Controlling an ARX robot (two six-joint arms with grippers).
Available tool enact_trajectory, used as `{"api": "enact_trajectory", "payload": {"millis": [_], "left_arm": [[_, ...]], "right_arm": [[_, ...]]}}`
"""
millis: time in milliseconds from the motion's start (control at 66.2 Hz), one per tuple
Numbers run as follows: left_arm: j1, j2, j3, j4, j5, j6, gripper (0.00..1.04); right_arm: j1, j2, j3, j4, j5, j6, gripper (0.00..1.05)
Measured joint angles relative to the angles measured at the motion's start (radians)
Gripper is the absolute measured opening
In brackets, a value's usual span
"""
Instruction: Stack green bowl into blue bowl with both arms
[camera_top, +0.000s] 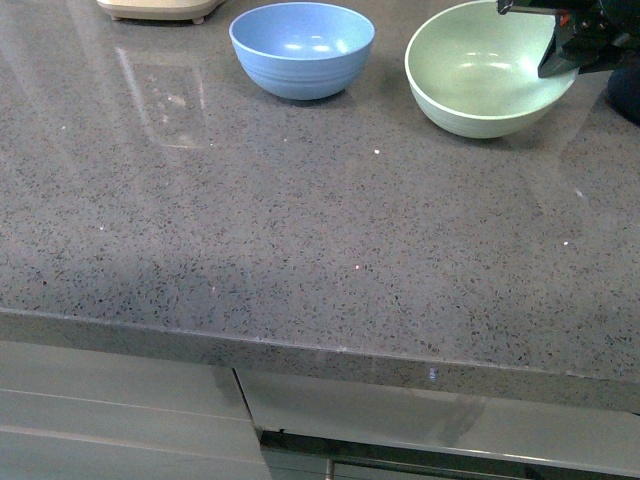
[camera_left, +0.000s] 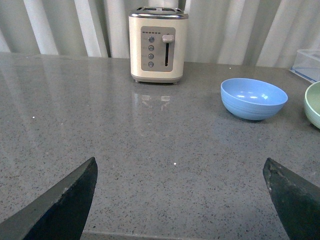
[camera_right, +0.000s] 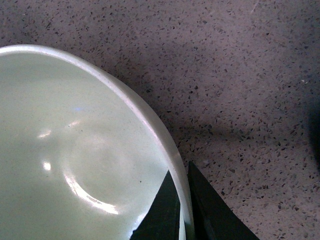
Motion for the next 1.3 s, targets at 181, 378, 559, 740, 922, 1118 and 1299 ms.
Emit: {"api": "enact_trajectory", "payload": {"millis": [181,378,559,740,922,1118,1299], "left_arm": [[0.0,0.0,0.0,0.0,0.0,0.0,0.98],[0.0,0.0,0.0,0.0,0.0,0.0,0.98],[0.0,0.0,0.0,0.0,0.0,0.0,0.98],[0.0,0.0,0.0,0.0,0.0,0.0,0.98],[0.0,0.0,0.0,0.0,0.0,0.0,0.98],[0.0,0.0,0.0,0.0,0.0,0.0,0.98],[0.0,0.0,0.0,0.0,0.0,0.0,0.98]], "right_arm": [[-0.006,0.0,0.063,-0.04,-0.01,-0.013,0.01],[-0.003,-0.002,0.169,-0.082,-0.018,-0.023,0.01],[0.022,-0.005,0.229,-0.115,-0.023,-0.032,0.01],[0.07,-0.005,0.258,-0.14,-0.034,-0.039,0.01],[0.123,-0.005,0.274,-0.15,-0.036,-0.04,0.01],[0.18,0.005,0.325,-0.176,-0.035,-0.045,0.01],[0.214,0.057,0.394,-0.2,-0.028,-0.062,0.01]]}}
